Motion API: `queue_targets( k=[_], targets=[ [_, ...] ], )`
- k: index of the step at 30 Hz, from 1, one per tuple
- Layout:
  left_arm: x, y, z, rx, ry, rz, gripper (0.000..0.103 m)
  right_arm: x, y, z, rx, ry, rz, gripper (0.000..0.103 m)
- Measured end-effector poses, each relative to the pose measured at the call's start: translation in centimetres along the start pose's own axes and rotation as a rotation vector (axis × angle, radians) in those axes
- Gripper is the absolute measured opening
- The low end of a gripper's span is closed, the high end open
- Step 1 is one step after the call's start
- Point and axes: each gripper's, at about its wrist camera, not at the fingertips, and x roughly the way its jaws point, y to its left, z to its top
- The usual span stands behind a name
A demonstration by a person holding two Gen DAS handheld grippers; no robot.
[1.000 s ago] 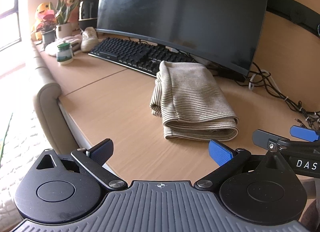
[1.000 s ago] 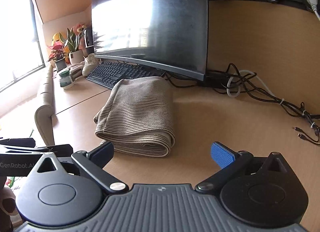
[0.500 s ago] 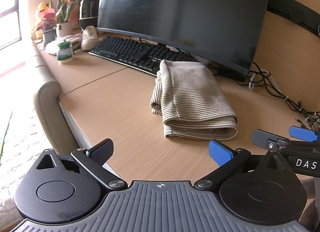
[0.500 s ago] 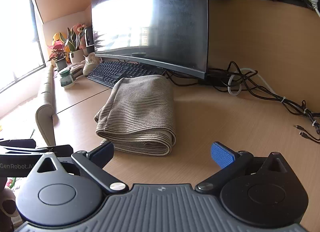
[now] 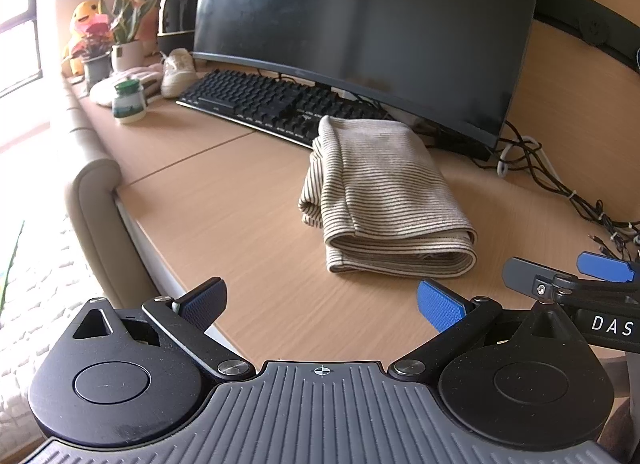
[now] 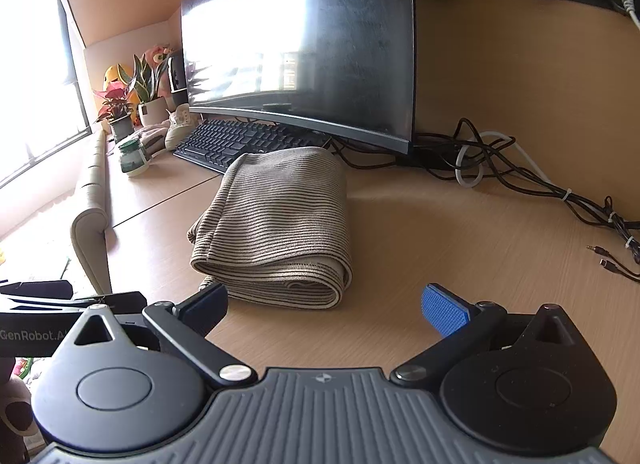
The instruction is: Fold clothes
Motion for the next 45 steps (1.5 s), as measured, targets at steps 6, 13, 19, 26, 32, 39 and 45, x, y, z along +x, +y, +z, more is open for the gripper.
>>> queue_targets(
  k=[6,13,19,26,32,39,45],
  targets=[
    [-0.09,-0.05,-0.08,0.001,-0.002,0.000,0.103,0.09,-0.02,-0.02,0.002,0.004,0.001,0.103],
    [-0.11,-0.06,-0.14,0.001,-0.001,-0.004,0.103,0.11,-0.02,-0.05,-0.002,0.005,-0.002,0.103],
    [-0.15,-0.05,-0.15,-0.002,0.000,-0.004,0.103,0.09,0.04,-0.08,-0.003,0.005,-0.002,0.103],
    [-0.16,0.02,-0.14,-0.002,0.002,-0.006,0.103,0.09,0.04,-0.07,-0.003,0.006,0.000,0.103],
    [-0.18,0.09,-0.24,-0.005,0.003,-0.006,0.103,0.06,-0.12,-0.06,-0.006,0.007,0.002,0.103],
    [-0.14,0.09,-0.23,-0.004,0.003,-0.006,0.103,0.07,-0.06,-0.01,-0.004,0.008,0.001,0.103],
    [-0.15,0.07,-0.32,-0.006,0.004,-0.007,0.103,0.09,0.16,-0.04,-0.006,0.008,0.000,0.103]
  ],
)
